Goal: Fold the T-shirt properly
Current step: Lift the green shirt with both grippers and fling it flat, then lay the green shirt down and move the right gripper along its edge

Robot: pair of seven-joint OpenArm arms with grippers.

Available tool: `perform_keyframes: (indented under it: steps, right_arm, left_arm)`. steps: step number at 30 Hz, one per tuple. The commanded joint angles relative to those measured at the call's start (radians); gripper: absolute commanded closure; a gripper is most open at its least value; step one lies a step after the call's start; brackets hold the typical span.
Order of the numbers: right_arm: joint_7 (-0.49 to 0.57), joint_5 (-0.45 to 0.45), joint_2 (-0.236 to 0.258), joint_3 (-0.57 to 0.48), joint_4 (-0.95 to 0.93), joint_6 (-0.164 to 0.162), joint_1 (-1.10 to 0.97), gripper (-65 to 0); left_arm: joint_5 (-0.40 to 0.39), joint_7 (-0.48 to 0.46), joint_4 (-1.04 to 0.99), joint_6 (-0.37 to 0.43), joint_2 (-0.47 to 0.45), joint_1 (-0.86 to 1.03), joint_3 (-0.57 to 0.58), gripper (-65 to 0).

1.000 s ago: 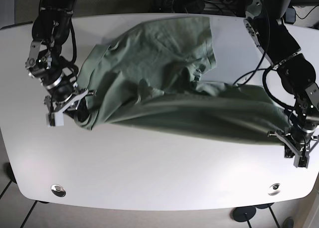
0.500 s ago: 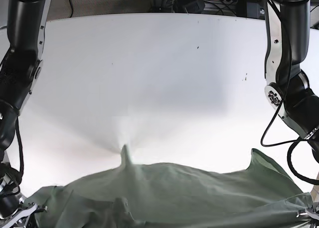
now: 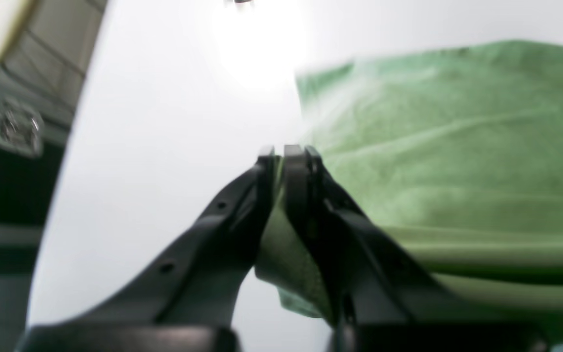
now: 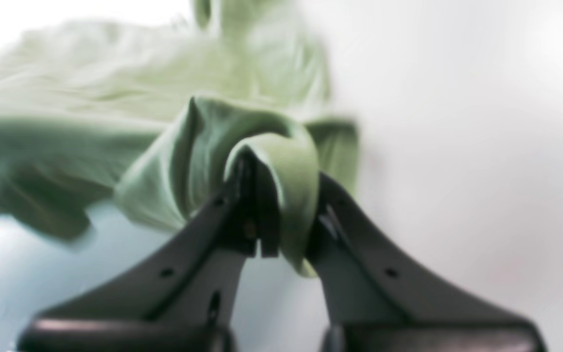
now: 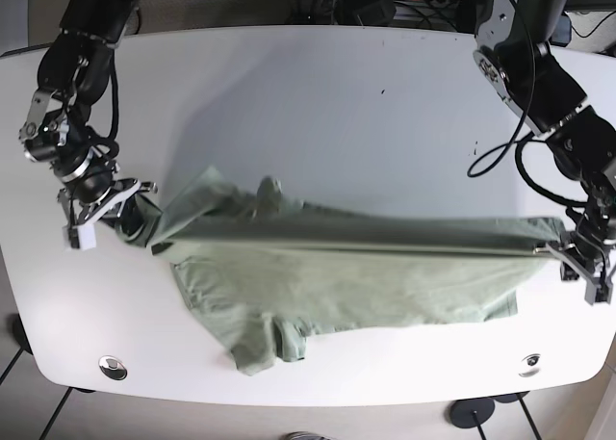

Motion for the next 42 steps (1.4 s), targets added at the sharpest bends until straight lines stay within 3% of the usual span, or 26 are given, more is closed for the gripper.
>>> perform_keyframes:
  steps: [1, 4, 6, 12, 20, 22, 24, 26, 29, 32, 35, 36, 37, 42]
  right_arm:
    - [0.033, -0.005, -0.005, 0.032, 0.034, 0.012, -0.059, -2.1]
    - [0.033, -0.008, -0.051, 0.058, 0.04, 0.067, -0.166, -2.1]
    - [0.033, -0.007, -0.067, 0.078, 0.051, 0.076, -0.227, -2.1]
    - [0.033, -0.005, -0.074, 0.085, 0.055, 0.076, -0.321, -2.2]
    - [0.033, -0.004, -0.076, 0.079, 0.054, 0.076, -0.378, -2.7]
    - [0.033, -0.004, -0.076, 0.078, 0.052, 0.076, -0.378, -3.2]
    - [0.033, -0.004, -0.076, 0.078, 0.055, 0.076, -0.378, -9.5]
    - [0.03, -0.004, -0.076, 0.079, 0.058, 0.076, -0.379, -21.7]
    - [0.032, -0.004, -0.076, 0.084, 0.06, 0.076, -0.378, -37.9]
    - [0.044, -0.004, -0.076, 0.085, 0.06, 0.079, -0.359, -37.4]
    - [0.059, -0.004, -0.076, 0.092, 0.058, 0.145, -0.326, -37.7]
    - [0.059, -0.004, -0.076, 0.092, 0.058, 0.18, -0.303, -37.7]
    - [0.059, -0.004, -0.076, 0.092, 0.055, 0.19, -0.284, -37.7]
    - [0.059, -0.013, -0.073, 0.084, -0.103, 0.187, -0.096, -37.3]
  left_arm:
    - [0.009, -0.029, 0.05, 0.008, -0.016, 0.057, -0.032, 0.0]
    - [0.009, -0.03, 0.067, -0.04, 0.004, 0.16, -0.09, 0.0]
    - [0.009, -0.027, 0.067, -0.084, 0.006, 0.212, -0.134, 0.0]
    - [0.009, -0.027, 0.068, -0.096, 0.006, 0.326, -0.202, 0.0]
    - [0.009, -0.027, 0.068, -0.096, 0.006, 0.412, -0.205, 0.0]
    - [0.011, -0.024, 0.068, -0.096, 0.006, 0.412, -0.202, -4.9]
    - [0.014, -0.024, 0.068, -0.093, 0.006, 0.412, -0.204, -16.8]
    - [0.014, -0.024, 0.068, -0.092, 0.006, 0.412, -0.204, -26.8]
    - [0.011, -0.024, 0.07, -0.096, 0.006, 0.412, -0.204, -30.6]
    - [0.008, -0.027, 0.102, -0.098, 0.004, 0.405, -0.204, -30.6]
    - [0.008, -0.027, 0.145, -0.105, 0.012, 0.402, -0.196, -30.6]
    - [0.008, -0.029, 0.145, -0.105, 0.022, 0.392, -0.194, -30.6]
    - [0.009, -0.027, 0.145, -0.105, 0.026, 0.373, -0.194, -30.6]
    - [0.014, -0.027, 0.146, -0.105, 0.058, 0.355, -0.179, -30.6]
